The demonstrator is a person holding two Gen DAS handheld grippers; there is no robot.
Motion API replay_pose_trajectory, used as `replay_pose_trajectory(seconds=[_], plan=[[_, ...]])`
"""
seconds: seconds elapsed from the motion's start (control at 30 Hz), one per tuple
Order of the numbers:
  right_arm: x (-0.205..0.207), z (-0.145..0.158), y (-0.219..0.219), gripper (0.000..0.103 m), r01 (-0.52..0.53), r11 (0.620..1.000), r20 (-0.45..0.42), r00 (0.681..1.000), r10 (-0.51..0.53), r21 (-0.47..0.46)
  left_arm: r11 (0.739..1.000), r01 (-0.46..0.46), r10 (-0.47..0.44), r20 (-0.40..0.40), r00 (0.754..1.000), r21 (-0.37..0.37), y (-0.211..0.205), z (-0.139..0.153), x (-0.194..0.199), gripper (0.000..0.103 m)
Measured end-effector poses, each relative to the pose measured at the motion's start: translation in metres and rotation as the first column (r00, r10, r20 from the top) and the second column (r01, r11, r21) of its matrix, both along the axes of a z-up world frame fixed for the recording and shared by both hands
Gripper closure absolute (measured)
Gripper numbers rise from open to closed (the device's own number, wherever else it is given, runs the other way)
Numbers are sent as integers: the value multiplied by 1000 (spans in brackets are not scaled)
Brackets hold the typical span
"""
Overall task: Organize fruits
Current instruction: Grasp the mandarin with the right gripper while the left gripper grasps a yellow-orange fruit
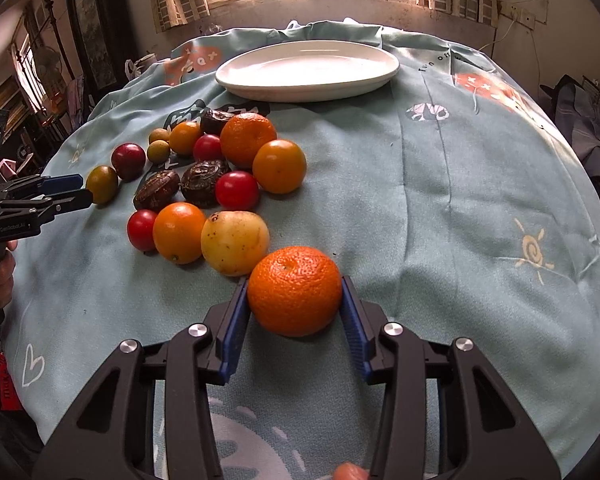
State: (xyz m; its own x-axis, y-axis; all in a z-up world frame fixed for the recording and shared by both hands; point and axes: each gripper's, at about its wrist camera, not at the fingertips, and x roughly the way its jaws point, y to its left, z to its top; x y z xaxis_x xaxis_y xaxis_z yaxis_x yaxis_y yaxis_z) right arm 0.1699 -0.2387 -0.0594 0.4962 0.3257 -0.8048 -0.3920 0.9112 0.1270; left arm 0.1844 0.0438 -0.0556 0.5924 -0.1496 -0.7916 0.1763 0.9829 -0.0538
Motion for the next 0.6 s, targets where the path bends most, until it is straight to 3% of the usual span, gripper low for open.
replay_pose_trajectory(seconds=[0.17,0.3,0.6], plan=[[1,0,-2,59,1,1000,-9,1000,-1,19,1000,-9,9,-9,1000,20,-5,-6,14,45],[1,0,-3,59,2,1000,-10,1000,-2,24,1000,4,-4,-29,1000,-5,-7,-9,20,62],[1,4,-5,59,-5,999,-5,1000,6,49,1000,31,-31,-52,998,-3,-13,-15,16,65]])
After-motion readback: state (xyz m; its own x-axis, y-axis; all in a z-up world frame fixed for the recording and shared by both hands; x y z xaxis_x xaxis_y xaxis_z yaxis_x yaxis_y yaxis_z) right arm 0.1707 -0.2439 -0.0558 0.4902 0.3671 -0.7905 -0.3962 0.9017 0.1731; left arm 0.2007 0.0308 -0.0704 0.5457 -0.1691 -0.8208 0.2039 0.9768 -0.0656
